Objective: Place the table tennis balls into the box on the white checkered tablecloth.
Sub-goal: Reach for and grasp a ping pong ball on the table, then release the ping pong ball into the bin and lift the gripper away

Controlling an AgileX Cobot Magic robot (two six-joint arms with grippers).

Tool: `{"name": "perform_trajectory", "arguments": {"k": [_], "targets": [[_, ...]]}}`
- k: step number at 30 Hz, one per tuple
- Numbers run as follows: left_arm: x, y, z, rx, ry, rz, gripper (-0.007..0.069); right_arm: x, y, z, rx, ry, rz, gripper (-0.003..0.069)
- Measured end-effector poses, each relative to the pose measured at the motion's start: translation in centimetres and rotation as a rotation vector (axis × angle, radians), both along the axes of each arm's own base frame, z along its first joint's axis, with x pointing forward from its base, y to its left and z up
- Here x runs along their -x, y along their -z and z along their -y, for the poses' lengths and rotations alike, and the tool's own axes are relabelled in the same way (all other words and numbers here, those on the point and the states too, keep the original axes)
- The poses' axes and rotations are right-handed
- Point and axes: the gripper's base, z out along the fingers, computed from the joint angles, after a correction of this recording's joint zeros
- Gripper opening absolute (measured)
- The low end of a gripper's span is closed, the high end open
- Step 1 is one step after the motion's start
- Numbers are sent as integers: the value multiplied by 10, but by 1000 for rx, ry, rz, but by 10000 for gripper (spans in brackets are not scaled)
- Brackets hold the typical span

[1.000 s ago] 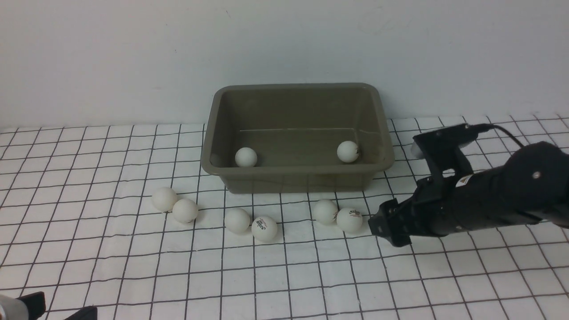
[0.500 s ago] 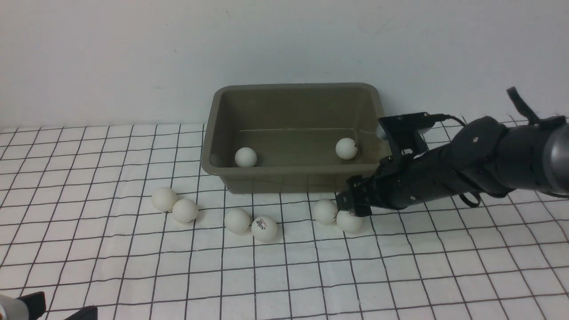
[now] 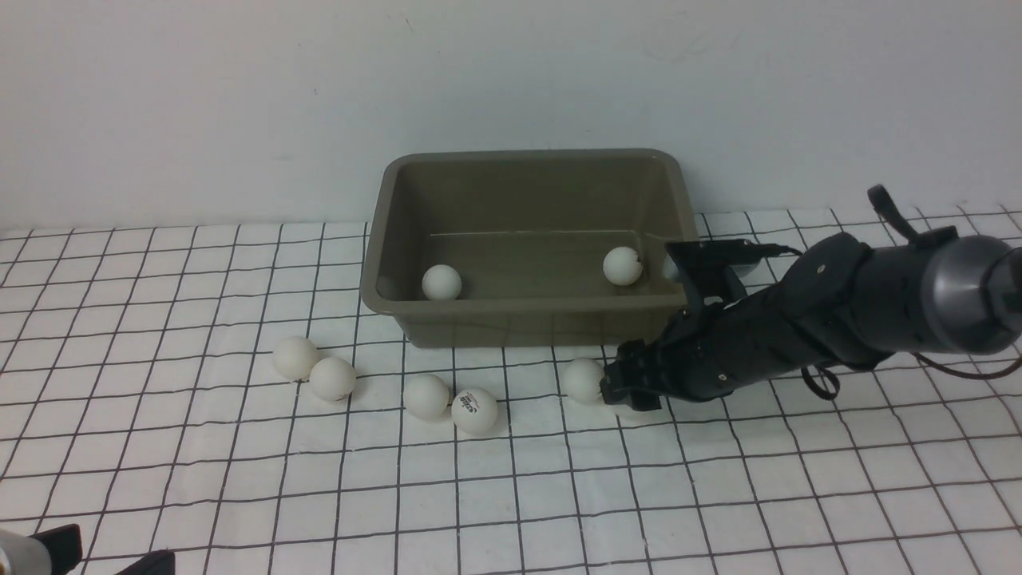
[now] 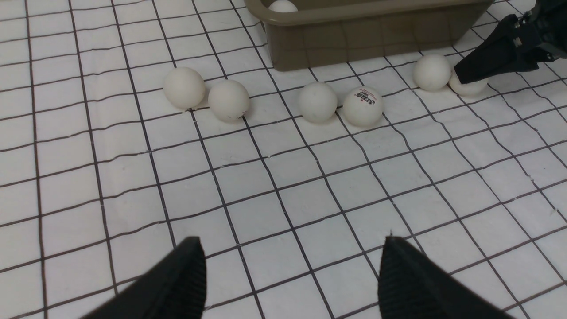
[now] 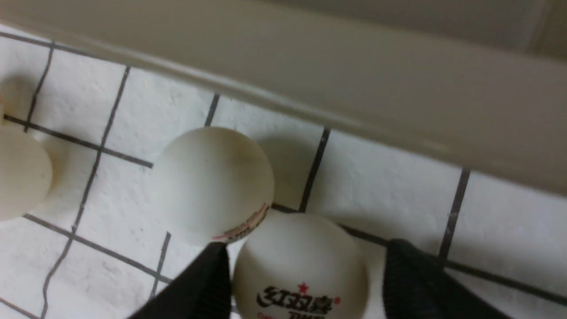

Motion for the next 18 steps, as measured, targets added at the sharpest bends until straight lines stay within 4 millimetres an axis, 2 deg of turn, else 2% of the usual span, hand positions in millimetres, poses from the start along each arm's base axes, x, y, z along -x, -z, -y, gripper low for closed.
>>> {"name": "perform_trajectory", "arguments": {"k": [2,3,8,12,13,14,15,18], "targets": [[0,0,0,0,0,0,471,0,2,-1,-3,-1,-13,372],[0,0,0,0,0,0,471,0,2,-1,-4,-2,-15,353],[0,0,0,0,0,0,471,3,-4,0,10,-52,-10,358],[0,0,0,0,0,0,471,10,-40,14,30,-119,32,358],[0,0,0,0,0,0,471,11,-50,21,40,-120,42,358],[0,0,0,0,0,0,471,15,-70,35,58,-116,66,358],[0,0,0,0,0,0,471,15,-70,35,58,-116,66,358],[0,0,0,0,0,0,471,21,-99,58,85,-102,127,358]]}}
